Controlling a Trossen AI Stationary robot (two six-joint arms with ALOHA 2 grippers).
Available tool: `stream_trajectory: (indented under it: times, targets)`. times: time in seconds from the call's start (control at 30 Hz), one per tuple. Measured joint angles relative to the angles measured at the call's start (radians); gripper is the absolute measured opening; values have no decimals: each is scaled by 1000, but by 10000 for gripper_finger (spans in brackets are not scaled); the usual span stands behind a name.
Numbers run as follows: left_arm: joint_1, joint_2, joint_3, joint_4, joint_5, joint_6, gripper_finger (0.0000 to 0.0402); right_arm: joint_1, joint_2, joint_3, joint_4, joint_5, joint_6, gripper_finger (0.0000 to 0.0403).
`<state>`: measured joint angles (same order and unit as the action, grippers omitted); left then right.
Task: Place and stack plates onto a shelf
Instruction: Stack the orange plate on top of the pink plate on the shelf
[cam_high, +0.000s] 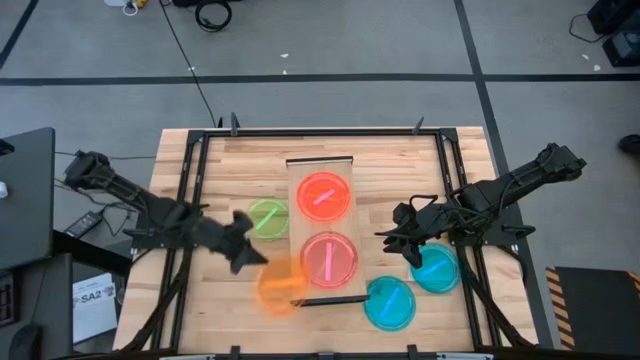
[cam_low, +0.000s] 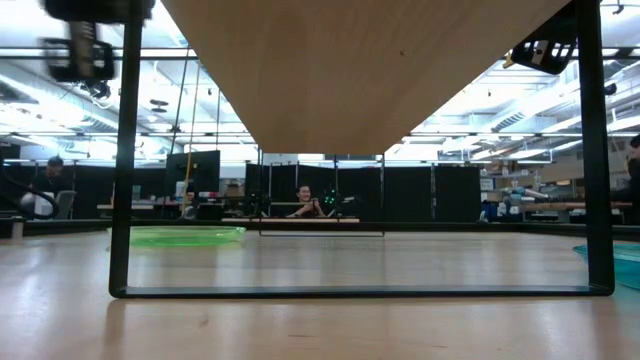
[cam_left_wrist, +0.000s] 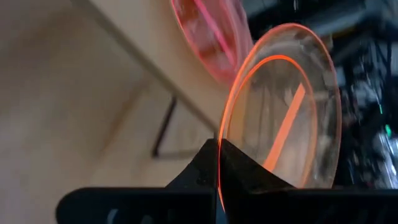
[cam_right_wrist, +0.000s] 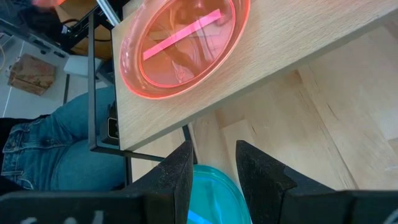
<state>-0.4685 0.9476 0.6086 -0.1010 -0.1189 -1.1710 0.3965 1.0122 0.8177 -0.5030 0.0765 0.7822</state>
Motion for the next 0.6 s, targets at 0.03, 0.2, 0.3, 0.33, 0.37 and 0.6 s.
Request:
stream_trajectory:
  times: [0.03,0.2,0.3,0.33,0.37,0.6]
  targets:
    - [34,-2,0,0,0,7,7,0,0,0,0,0,0,129]
    - [202,-2,0,0,0,13,7,0,0,0,0,0,0,129]
    - [300,-1,0,-1,0,14,7,0,0,0,0,0,0,129]
    - [330,-1,0,3,0,14,7,0,0,0,0,0,0,129]
    - [357,-1,0,9,0,14,7,0,0,0,0,0,0,129]
    - [521,2,0,122,0,16,7,0,0,0,0,0,0,129]
